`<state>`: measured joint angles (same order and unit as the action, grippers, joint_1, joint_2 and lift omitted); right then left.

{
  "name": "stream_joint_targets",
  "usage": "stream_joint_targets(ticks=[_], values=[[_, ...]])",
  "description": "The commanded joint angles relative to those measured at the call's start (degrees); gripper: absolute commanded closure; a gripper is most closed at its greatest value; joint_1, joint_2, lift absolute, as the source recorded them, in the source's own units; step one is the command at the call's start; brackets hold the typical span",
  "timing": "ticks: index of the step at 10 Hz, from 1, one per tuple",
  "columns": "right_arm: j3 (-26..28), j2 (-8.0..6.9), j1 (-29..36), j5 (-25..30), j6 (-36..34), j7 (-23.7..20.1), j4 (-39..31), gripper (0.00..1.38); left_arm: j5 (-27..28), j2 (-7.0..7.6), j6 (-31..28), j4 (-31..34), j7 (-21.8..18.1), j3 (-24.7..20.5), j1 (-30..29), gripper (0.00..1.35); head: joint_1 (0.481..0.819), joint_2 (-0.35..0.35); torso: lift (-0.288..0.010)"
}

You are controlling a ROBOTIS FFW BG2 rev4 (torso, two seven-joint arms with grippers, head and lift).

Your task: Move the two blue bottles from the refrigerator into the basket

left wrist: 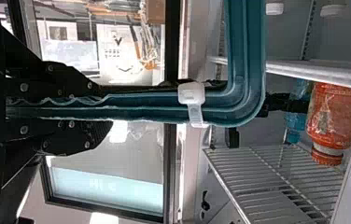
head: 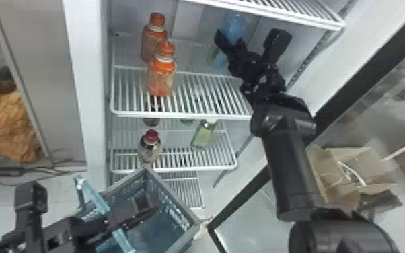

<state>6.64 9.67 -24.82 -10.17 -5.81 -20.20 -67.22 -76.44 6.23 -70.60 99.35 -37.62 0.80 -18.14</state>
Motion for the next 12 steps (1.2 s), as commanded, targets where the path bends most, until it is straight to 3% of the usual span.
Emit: stream_joint_targets(ticks=[1, 12], values=[[0.45, 0.00, 2.88, -0.91, 0.05, -0.02, -3.86, 1.27, 0.00, 0.01, 0.01, 0.00, 0.00, 0.00, 0.00, 1.20, 0.695, -0.350, 0.000], [-0.13, -0.70, 22.85, -12.57, -1.92, -4.59, -29.60, 1.27, -0.34, 0.09, 0.43, 0.00, 0.00, 0.23, -0.42, 1.20, 0.695, -0.333, 0.000]])
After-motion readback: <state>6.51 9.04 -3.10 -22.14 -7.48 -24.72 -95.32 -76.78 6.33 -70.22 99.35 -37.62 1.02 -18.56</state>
